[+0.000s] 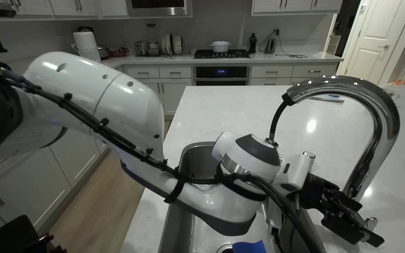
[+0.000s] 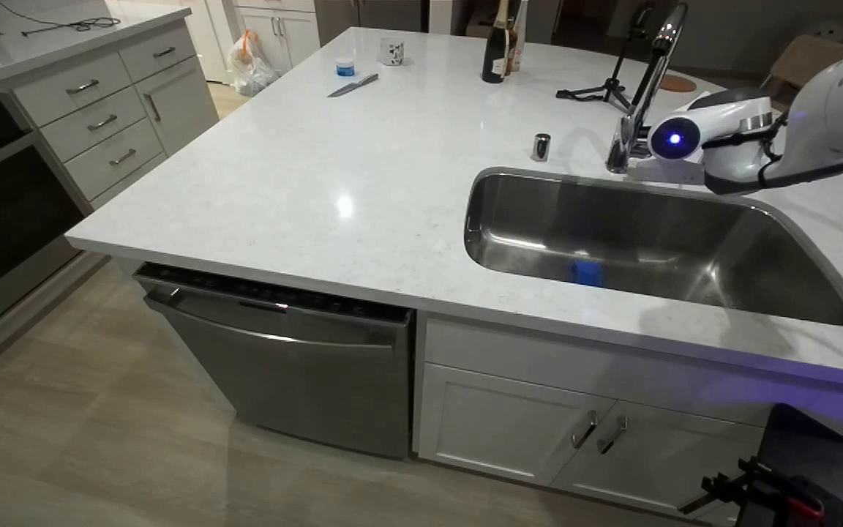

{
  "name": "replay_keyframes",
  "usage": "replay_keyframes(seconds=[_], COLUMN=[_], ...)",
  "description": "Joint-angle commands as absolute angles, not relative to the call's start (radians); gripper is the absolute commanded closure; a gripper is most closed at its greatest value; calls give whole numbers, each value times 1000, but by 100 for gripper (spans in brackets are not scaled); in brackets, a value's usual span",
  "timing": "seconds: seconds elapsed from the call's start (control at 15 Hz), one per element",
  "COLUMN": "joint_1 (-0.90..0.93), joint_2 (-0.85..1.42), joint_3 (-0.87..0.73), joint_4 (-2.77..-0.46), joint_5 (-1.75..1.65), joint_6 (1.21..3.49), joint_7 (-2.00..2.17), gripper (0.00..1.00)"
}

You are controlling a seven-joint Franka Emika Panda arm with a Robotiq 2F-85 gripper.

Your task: Open the faucet

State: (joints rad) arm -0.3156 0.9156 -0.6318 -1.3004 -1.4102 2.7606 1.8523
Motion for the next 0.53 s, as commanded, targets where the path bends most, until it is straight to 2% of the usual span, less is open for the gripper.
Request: replay_keyframes(seconds=[0.0, 0.47], joint_1=[-317, -330], joint_2=[974, 1032], joint_3=[-660, -673], joint_4=[-1235, -1171], joint_5=[-1435, -1420], joint_6=[2730, 2692], joint_7=[1895, 1887], gripper=[0, 0])
